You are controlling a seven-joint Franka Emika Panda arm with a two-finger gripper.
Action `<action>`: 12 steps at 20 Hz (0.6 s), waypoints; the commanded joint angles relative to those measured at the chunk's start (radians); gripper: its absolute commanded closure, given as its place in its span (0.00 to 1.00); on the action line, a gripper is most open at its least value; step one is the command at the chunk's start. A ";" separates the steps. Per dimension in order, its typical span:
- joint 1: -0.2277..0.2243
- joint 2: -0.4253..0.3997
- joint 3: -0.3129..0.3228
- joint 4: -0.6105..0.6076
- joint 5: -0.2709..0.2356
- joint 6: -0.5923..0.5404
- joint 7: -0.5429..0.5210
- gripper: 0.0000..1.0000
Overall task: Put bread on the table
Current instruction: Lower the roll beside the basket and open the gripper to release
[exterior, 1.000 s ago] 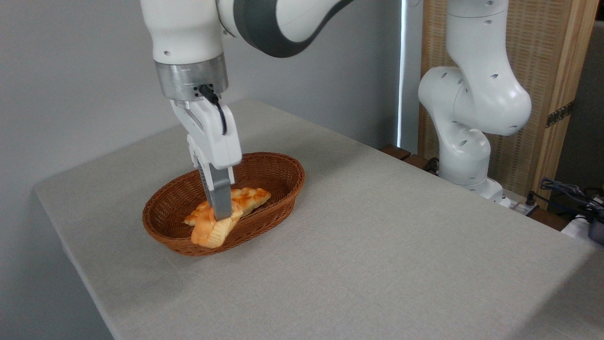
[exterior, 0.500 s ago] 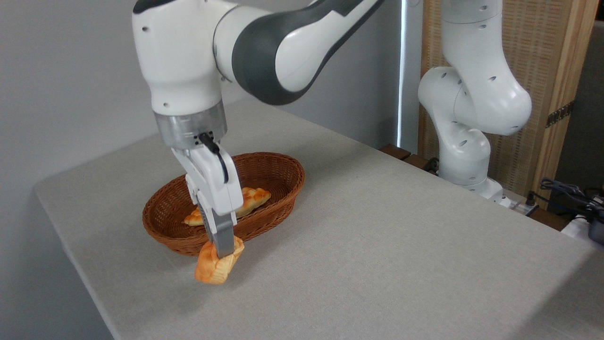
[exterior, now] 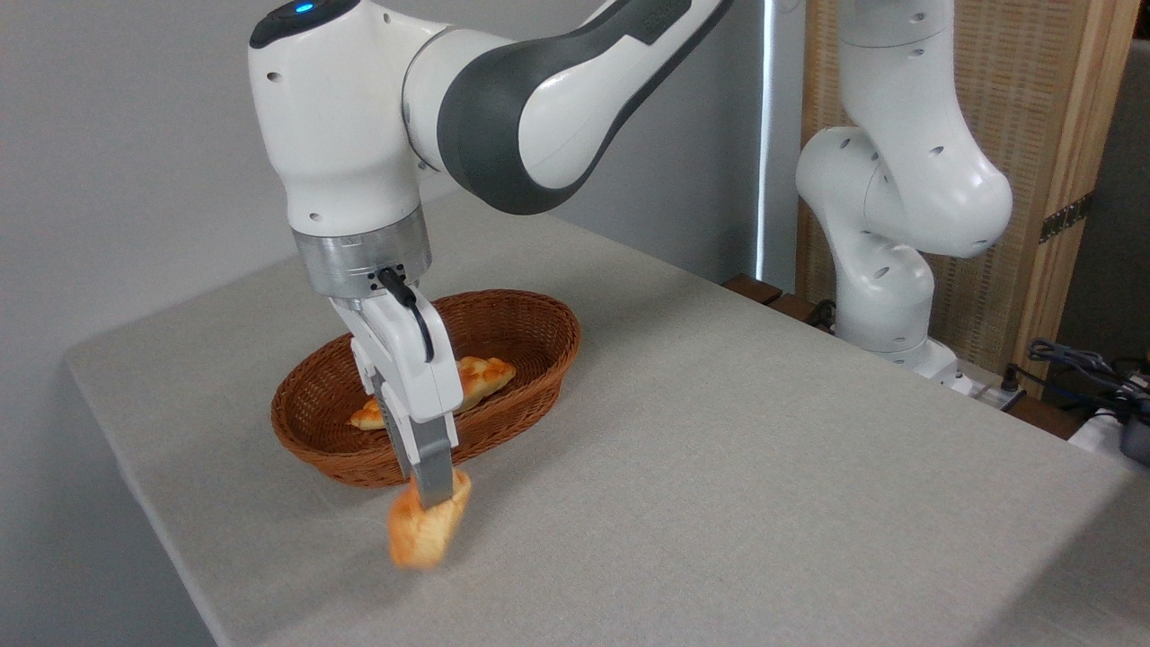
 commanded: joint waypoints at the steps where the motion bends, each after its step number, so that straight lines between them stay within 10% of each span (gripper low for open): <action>1: -0.004 -0.007 0.005 -0.007 0.015 0.005 0.004 0.00; 12: -0.004 -0.048 -0.017 0.006 0.004 -0.042 -0.009 0.00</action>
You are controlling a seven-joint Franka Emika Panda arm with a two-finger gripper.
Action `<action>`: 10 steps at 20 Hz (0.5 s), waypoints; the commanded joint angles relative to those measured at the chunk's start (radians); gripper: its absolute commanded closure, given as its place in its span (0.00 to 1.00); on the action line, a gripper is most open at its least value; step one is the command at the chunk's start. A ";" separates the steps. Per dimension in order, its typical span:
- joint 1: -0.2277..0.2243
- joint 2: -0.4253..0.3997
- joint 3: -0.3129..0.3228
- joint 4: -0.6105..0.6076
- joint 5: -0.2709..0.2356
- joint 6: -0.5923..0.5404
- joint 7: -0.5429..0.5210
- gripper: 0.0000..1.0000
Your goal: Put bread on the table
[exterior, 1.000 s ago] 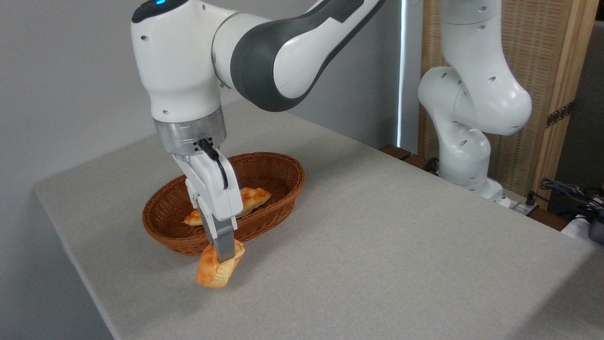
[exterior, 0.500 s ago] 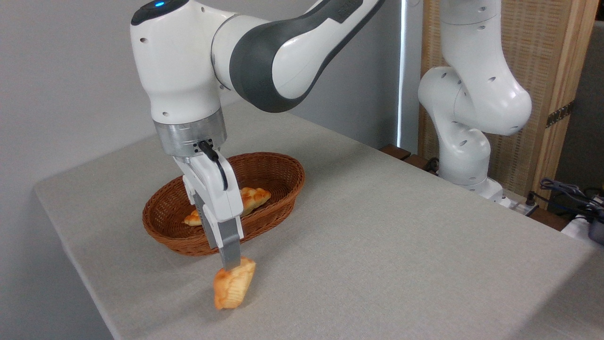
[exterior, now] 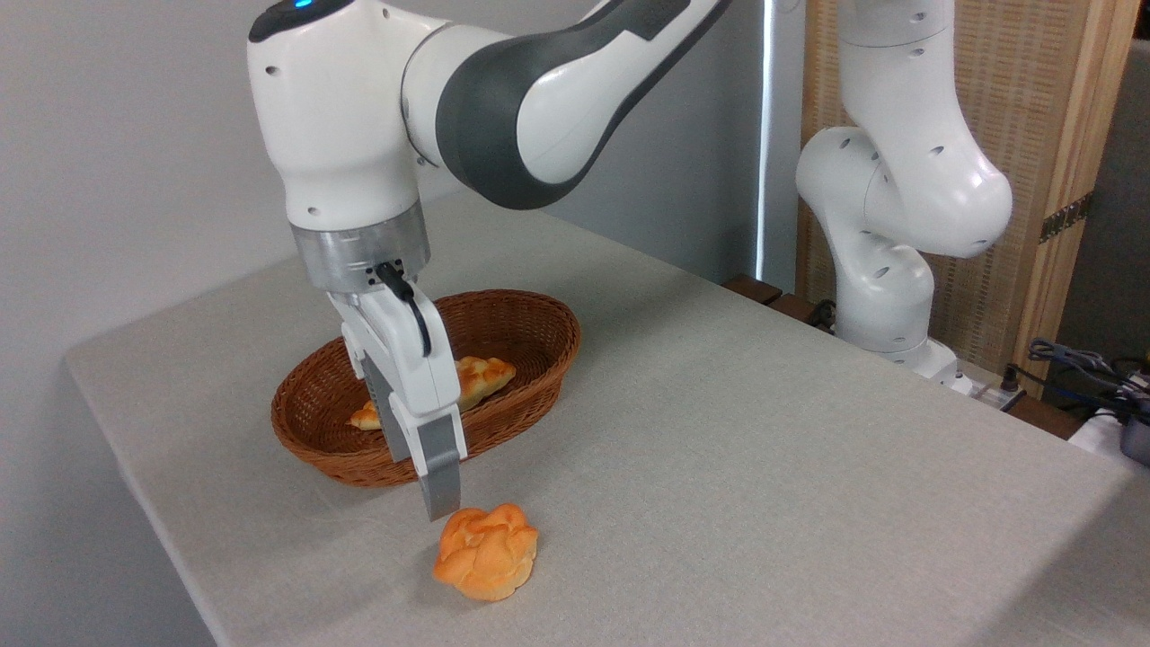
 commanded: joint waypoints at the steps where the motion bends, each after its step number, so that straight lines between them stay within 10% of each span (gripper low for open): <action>1: -0.003 -0.052 -0.031 0.013 -0.002 -0.078 -0.015 0.00; 10: 0.000 -0.111 -0.105 0.148 0.014 -0.325 -0.210 0.00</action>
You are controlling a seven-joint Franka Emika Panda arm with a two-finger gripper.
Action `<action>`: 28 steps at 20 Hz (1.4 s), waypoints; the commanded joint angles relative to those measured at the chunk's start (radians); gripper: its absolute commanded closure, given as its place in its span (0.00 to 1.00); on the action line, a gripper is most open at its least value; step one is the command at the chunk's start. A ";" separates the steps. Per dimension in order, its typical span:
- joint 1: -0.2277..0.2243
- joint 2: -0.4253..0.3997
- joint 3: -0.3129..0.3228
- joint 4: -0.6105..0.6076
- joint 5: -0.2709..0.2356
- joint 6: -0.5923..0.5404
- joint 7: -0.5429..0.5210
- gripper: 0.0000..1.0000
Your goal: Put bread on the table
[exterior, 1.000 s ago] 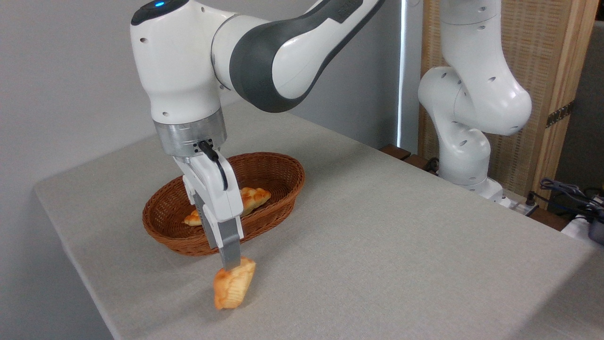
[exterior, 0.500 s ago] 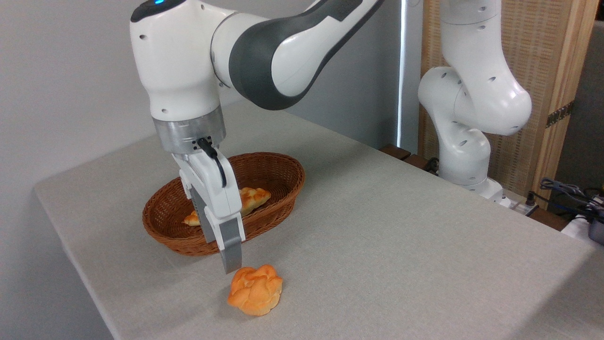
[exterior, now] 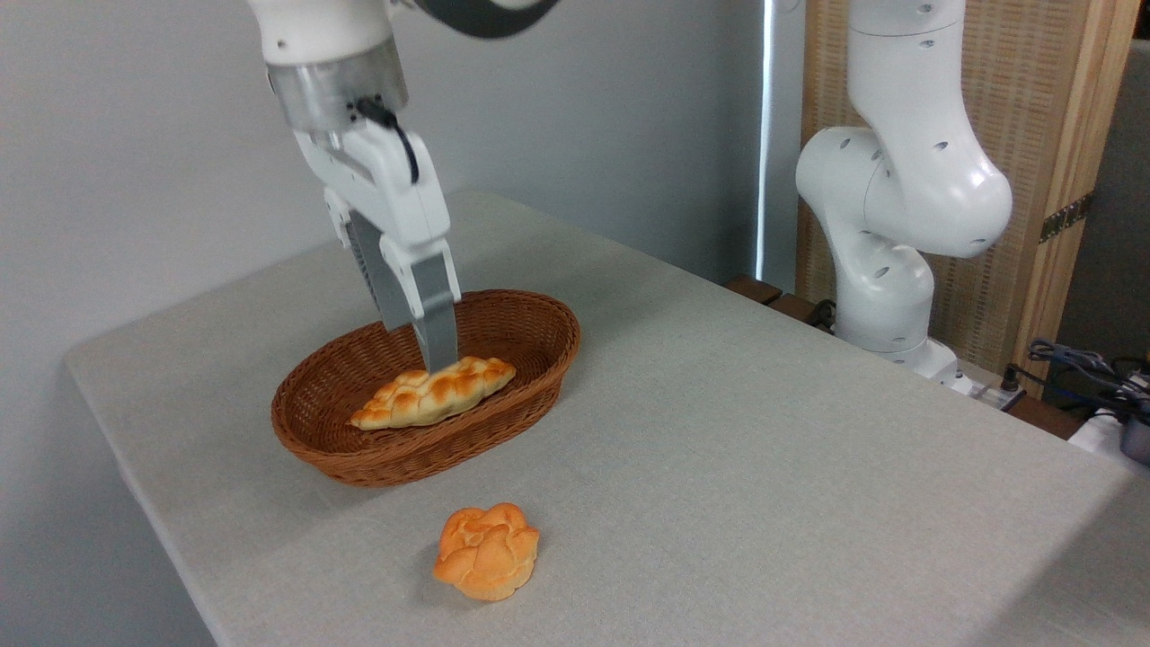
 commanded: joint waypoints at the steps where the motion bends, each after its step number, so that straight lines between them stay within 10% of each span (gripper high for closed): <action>1: 0.008 -0.028 0.005 0.014 0.013 -0.042 -0.023 0.00; 28: -0.005 -0.111 0.054 -0.100 0.049 -0.010 0.029 0.00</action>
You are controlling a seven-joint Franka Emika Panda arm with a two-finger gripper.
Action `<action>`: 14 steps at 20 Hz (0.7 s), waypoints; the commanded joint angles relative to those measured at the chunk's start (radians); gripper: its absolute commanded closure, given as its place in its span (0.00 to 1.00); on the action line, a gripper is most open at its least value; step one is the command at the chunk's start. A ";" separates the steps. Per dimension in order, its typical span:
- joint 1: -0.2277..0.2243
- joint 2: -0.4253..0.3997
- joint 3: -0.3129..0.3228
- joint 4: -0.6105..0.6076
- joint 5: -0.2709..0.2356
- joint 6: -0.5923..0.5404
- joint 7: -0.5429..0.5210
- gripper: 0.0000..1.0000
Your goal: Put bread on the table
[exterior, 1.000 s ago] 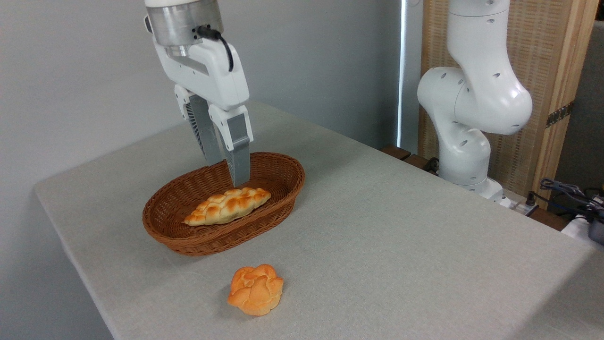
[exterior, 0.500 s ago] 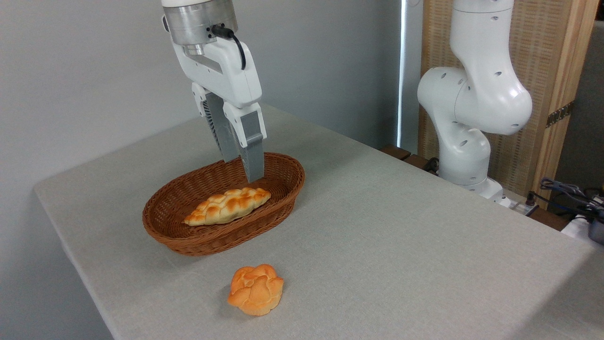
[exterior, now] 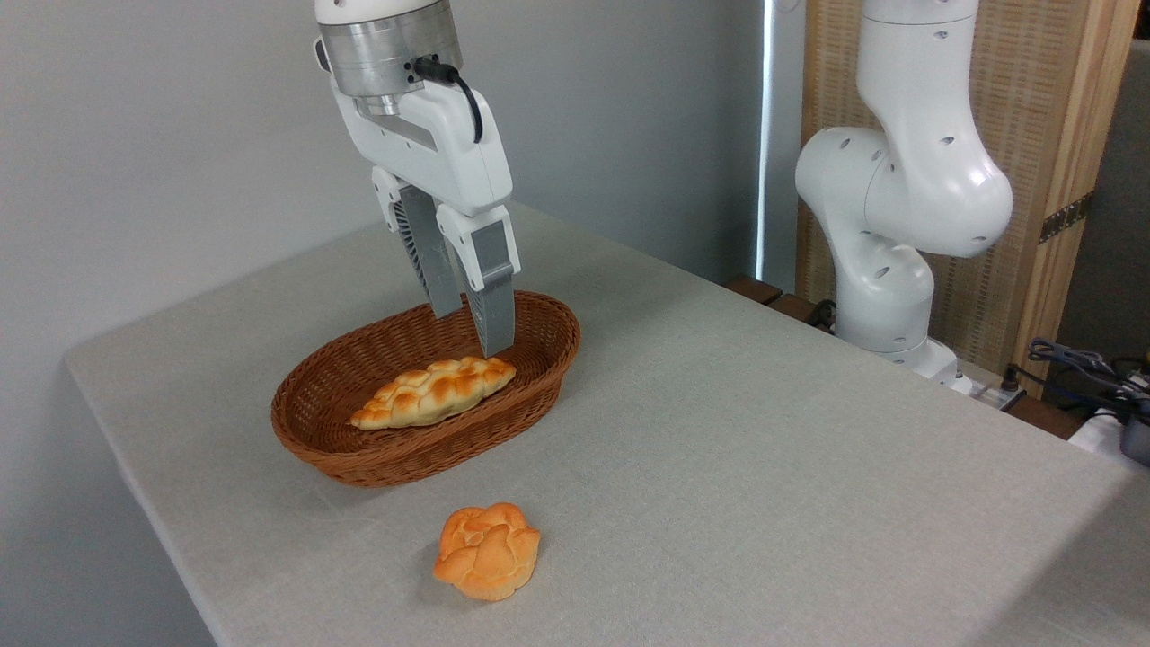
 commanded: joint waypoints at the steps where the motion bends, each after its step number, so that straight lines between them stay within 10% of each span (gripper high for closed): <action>1: -0.019 -0.009 0.019 -0.009 0.004 0.013 -0.021 0.00; 14: -0.018 0.005 0.016 -0.005 -0.013 0.072 -0.117 0.00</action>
